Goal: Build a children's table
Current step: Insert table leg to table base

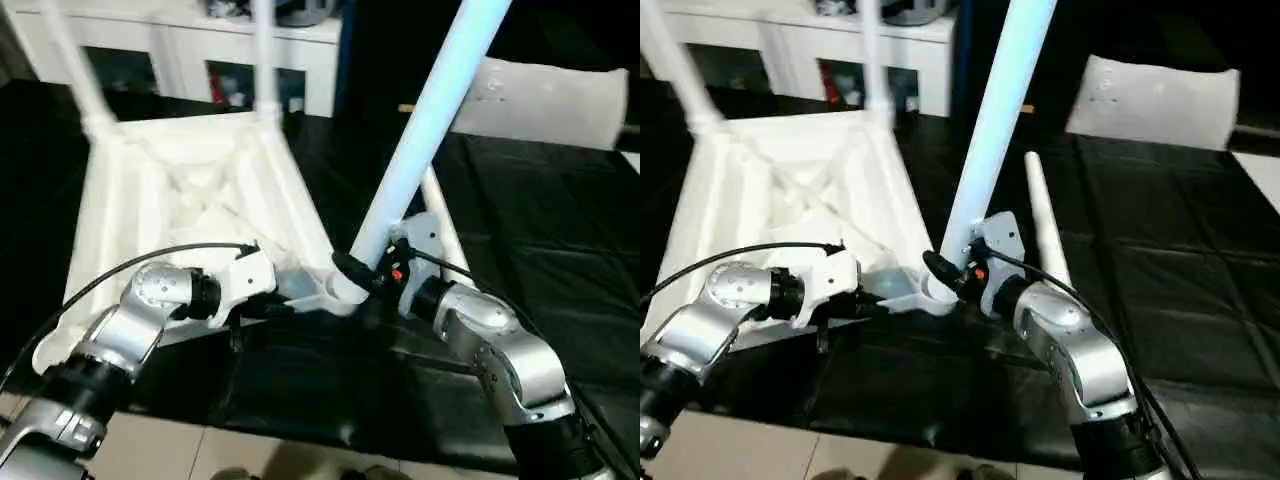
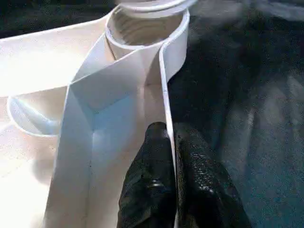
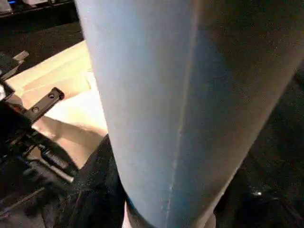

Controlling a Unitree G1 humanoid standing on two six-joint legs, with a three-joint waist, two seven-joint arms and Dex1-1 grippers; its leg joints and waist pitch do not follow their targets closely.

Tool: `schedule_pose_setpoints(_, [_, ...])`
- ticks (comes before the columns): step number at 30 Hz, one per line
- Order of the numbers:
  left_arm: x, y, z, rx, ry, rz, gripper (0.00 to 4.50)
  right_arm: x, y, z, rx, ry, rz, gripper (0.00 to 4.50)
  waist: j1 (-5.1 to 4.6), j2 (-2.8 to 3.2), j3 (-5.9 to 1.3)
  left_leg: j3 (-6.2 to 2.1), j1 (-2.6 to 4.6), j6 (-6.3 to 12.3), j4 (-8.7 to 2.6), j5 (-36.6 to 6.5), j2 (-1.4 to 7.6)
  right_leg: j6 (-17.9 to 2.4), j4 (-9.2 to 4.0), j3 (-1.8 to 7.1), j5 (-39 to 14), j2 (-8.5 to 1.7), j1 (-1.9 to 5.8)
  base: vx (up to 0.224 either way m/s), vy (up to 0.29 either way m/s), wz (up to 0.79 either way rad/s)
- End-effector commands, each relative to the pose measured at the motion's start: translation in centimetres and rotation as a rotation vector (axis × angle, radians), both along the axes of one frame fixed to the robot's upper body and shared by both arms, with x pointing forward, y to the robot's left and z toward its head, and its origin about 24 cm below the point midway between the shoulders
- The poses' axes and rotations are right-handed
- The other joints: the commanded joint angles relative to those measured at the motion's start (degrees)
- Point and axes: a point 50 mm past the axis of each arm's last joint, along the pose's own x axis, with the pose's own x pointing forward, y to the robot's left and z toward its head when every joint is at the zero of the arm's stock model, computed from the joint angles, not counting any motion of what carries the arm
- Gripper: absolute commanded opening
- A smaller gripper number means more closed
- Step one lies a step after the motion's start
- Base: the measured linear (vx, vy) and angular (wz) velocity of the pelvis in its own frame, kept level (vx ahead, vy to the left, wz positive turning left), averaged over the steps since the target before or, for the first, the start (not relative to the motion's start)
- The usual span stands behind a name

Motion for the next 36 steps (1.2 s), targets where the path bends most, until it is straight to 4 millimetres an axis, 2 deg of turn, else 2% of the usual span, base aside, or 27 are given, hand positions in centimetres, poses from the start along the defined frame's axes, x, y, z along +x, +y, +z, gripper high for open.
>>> schedule_pose_setpoints(1, [0.1,-2.1,0.8,-0.055,-0.051,-0.140,0.00,0.3,-0.4,1.0,0.010,-0.045,-0.013,1.91,0.07,0.61,-3.98,-0.81,0.52,0.54,-4.61,-5.4,3.67,-6.7,-4.72,3.99,-17.9,-5.98,2.87,0.000,0.000,0.00])
schedule_pose_setpoints(2, [0.2,-2.1,0.9,-0.056,-0.057,-0.143,0.00,0.3,-0.4,1.0,0.009,-0.046,-0.013,1.91,0.16,0.60,-4.00,-0.78,0.69,0.41,-4.64,-5.5,3.75,-7.1,-4.62,3.99,-17.1,-5.97,2.78,0.000,0.000,0.00])
schedule_pose_setpoints(3, [0.2,-2.1,0.9,-0.056,-0.057,-0.143,0.00,0.3,-0.4,1.0,0.009,-0.046,-0.013,1.91,0.25,0.55,-4.01,-0.75,0.60,0.27,-4.69,-5.5,3.82,-7.7,-4.42,4.01,-15.7,-6.03,2.93,0.000,0.000,0.00])
schedule_pose_setpoints(5, [0.6,-2.1,0.8,-0.049,-0.071,-0.136,0.00,0.3,-0.5,1.0,0.008,-0.046,-0.013,1.91,0.47,0.48,-3.98,-0.76,0.33,0.12,-4.73,-5.6,3.74,-7.6,-4.39,3.95,-16.2,-6.15,3.21,0.000,0.000,0.00])
schedule_pose_setpoints(6, [1.0,-1.9,0.8,-0.049,-0.080,-0.106,0.00,0.3,-0.5,1.0,0.005,-0.045,-0.014,1.91,0.59,0.59,-3.90,-0.76,0.30,-0.12,-4.77,-6.3,3.72,-7.1,-4.58,3.94,-17.8,-6.24,3.19,0.000,0.000,0.00])
schedule_pose_setpoints(9, [1.5,-1.6,0.7,-0.079,-0.056,-0.033,0.00,0.2,-0.6,0.9,-0.010,-0.037,-0.016,1.91,0.79,0.31,-3.72,-0.70,0.51,-0.35,-4.80,-8.2,3.61,-5.0,-5.33,3.84,-24.2,-6.41,2.96,0.000,0.000,0.00])
schedule_pose_setpoints(10, [1.5,-1.5,0.6,-0.092,-0.045,-0.005,0.00,0.2,-0.6,0.8,-0.019,-0.031,-0.017,1.91,0.84,0.41,-3.73,-0.66,0.58,-0.39,-4.80,-8.4,3.65,-4.5,-5.45,3.81,-25.5,-6.42,2.83,0.000,0.000,0.00])
schedule_pose_setpoints(13, [1.5,-1.1,0.5,-0.134,-0.023,0.051,0.00,0.2,-0.7,0.4,-0.043,-0.012,-0.011,1.91,0.64,-0.01,-3.62,-0.68,0.40,-0.08,-4.85,-9.2,3.56,-3.0,-5.89,3.58,-29.0,-6.47,2.76,0.000,0.000,0.00])
schedule_pose_setpoints(14, [1.3,-1.1,0.5,-0.149,-0.015,0.045,0.00,0.3,-0.8,0.2,-0.049,-0.008,-0.009,1.91,0.61,0.02,-3.61,-0.74,0.36,0.00,-4.85,-9.2,3.53,-2.8,-5.92,3.54,-29.4,-6.53,2.75,0.000,0.000,0.00])
schedule_pose_setpoints(18, [1.0,-1.0,0.2,-0.166,0.030,0.024,0.00,0.6,-0.7,-0.1,-0.063,0.002,-0.009,1.91,-0.33,-0.04,-3.65,-0.83,0.14,0.44,-4.86,-9.6,3.40,-2.8,-5.95,3.41,-29.7,-6.44,2.65,0.000,0.000,0.00])
schedule_pose_setpoints(21, [1.0,-0.9,0.2,-0.171,0.046,0.016,0.00,1.0,-0.5,-0.3,-0.070,0.010,-0.002,1.91,-0.61,-0.14,-3.68,-0.81,0.04,0.92,-4.77,-9.1,3.30,-2.9,-5.95,3.39,-29.7,-6.47,2.69,0.000,0.000,0.00])
schedule_pose_setpoints(23, [1.1,-0.9,0.2,-0.153,0.062,0.023,0.00,1.2,-0.3,-0.6,-0.085,0.032,0.025,1.91,-0.58,-0.04,-3.70,-0.66,0.24,1.14,-4.66,-8.5,3.35,-3.2,-5.94,3.51,-29.0,-6.38,2.46,0.000,0.000,0.00])
schedule_pose_setpoints(24, [1.1,-0.9,0.2,-0.152,0.062,0.023,0.00,1.2,-0.3,-0.6,-0.086,0.033,0.026,1.91,-0.55,-0.07,-3.79,-0.70,0.01,1.27,-4.70,-7.8,3.44,-3.6,-5.67,3.55,-27.7,-6.47,2.76,0.000,0.000,0.00])
schedule_pose_setpoints(28, [1.3,-1.0,0.3,-0.135,0.071,0.019,0.00,1.4,-0.2,-0.9,-0.110,0.049,0.066,1.91,-0.49,-0.21,-3.88,-0.56,0.05,1.61,-4.65,-6.8,3.54,-4.9,-5.24,3.63,-24.5,-6.42,2.83,0.000,0.000,0.00])
schedule_pose_setpoints(36, [1.5,-1.0,0.5,-0.117,0.074,0.019,0.00,1.1,0.2,-0.9,-0.144,0.081,0.157,1.91,-0.50,-0.46,-3.70,-0.63,0.14,1.58,-4.73,-7.7,3.59,-3.9,-5.62,3.50,-27.7,-6.47,2.73,0.000,0.000,0.00])
